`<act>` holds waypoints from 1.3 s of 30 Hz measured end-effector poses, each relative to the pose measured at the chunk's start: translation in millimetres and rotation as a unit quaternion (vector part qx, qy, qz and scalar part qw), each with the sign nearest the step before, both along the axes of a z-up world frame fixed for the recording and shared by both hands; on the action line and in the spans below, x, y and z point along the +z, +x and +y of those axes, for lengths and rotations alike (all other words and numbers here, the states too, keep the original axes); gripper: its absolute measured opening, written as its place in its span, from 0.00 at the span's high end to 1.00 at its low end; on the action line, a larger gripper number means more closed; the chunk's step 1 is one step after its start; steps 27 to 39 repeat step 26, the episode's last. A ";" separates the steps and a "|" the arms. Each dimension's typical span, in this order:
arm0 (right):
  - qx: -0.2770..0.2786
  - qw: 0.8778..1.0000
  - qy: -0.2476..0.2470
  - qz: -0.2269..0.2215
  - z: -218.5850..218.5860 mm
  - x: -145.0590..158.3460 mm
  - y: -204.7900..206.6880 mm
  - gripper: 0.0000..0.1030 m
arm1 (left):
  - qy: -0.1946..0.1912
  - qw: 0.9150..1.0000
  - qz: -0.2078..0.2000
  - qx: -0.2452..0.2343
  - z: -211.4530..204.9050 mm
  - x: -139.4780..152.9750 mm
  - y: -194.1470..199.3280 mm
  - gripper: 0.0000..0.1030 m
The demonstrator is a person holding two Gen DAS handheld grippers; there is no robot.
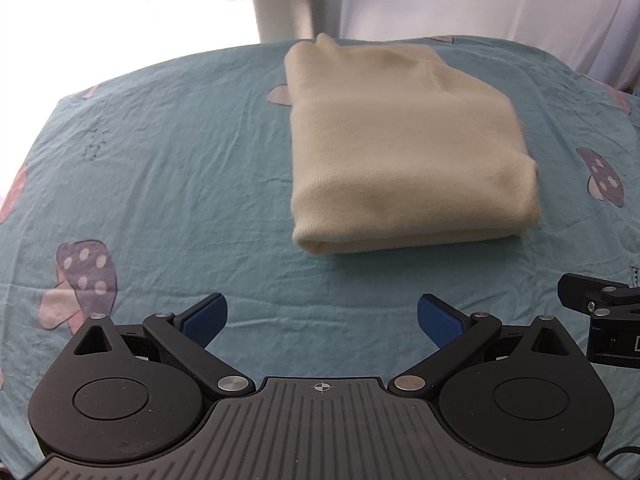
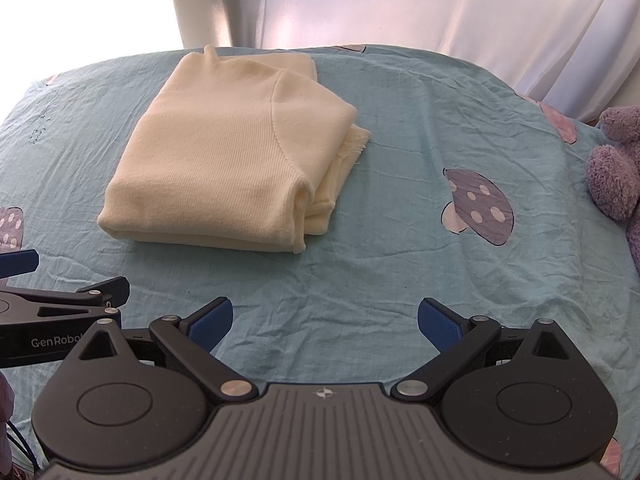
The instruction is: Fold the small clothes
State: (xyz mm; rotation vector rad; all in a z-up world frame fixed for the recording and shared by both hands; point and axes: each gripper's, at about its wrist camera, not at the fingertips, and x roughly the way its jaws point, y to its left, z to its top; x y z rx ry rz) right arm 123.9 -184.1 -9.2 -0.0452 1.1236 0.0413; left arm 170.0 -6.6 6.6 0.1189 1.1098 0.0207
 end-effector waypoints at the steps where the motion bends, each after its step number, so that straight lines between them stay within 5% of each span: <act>1: -0.001 1.000 0.000 0.000 0.5 0.1 -0.4 0.04 | 0.000 1.000 0.000 0.000 0.0 0.1 -0.2 0.00; 39: -0.007 1.000 -0.001 -0.013 3.0 3.6 -5.7 0.04 | 0.003 1.000 -0.001 -0.007 -3.0 -1.7 -5.0 0.00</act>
